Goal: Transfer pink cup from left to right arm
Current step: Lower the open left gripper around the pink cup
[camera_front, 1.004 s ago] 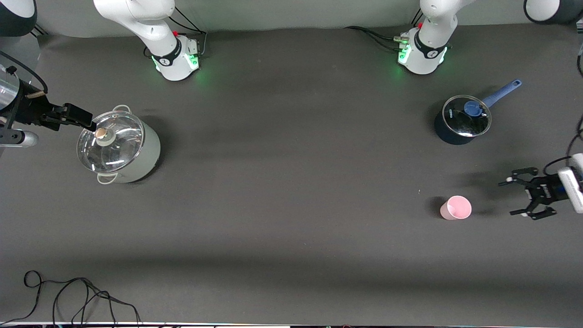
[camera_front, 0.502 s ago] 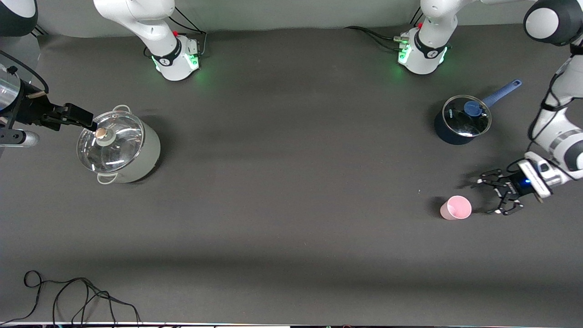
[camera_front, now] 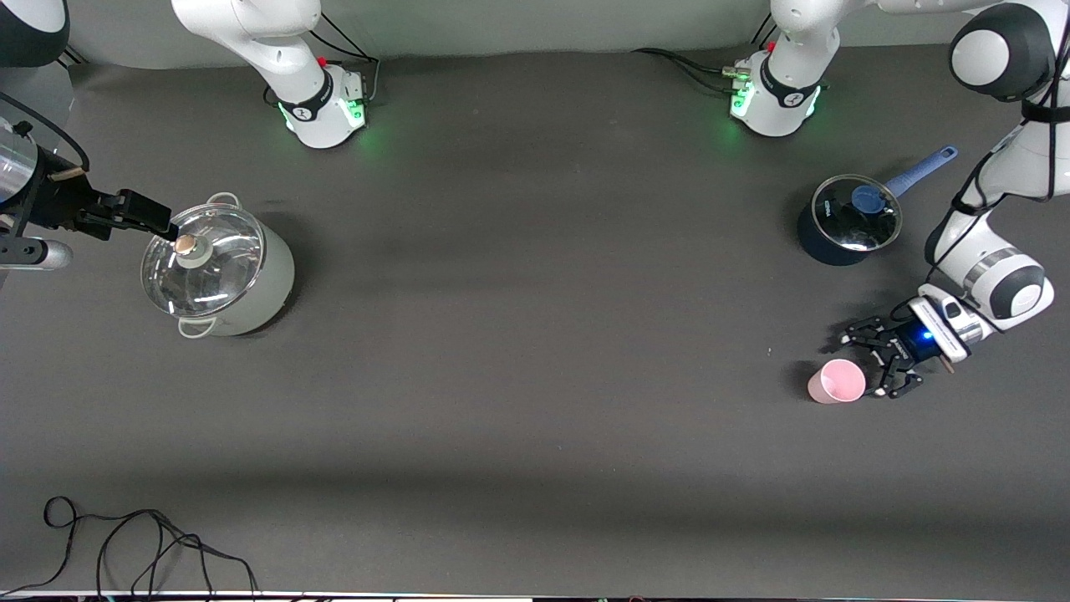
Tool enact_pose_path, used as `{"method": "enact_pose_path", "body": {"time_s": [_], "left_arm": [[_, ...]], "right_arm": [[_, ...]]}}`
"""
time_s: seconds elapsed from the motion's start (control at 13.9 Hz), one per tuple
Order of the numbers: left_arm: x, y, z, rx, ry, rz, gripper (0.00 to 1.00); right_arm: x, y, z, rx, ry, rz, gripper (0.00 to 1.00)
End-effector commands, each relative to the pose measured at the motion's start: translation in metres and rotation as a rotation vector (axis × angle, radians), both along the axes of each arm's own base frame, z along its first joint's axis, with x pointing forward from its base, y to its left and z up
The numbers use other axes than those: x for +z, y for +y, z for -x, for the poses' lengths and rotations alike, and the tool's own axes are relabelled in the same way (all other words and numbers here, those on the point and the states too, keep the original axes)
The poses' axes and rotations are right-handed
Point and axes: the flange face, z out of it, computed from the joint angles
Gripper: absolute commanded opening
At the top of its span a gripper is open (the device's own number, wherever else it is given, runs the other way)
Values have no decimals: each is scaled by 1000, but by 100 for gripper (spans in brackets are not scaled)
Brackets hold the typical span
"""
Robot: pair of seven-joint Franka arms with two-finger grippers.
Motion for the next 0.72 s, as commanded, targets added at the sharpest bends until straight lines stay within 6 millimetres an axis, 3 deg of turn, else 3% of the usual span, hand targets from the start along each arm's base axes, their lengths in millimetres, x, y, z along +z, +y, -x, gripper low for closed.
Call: {"method": "enact_pose_path", "body": {"time_s": [0.0,0.29,0.43,0.65], "left_arm": [[-16,-19,-1,29,-37,7,99],[-20,-26,-4,50,-33,17,99],[-20,-31,-6,61,-33,22,93],[-19,-31,-7,64,-32,24,60]], "right_arm": [[4,3,-2,0,5,11,100],[4,3,-2,0,5,11,100],[4,3,-2,0,5,11,100],[4,3,-2,0,5,11,100]]}}
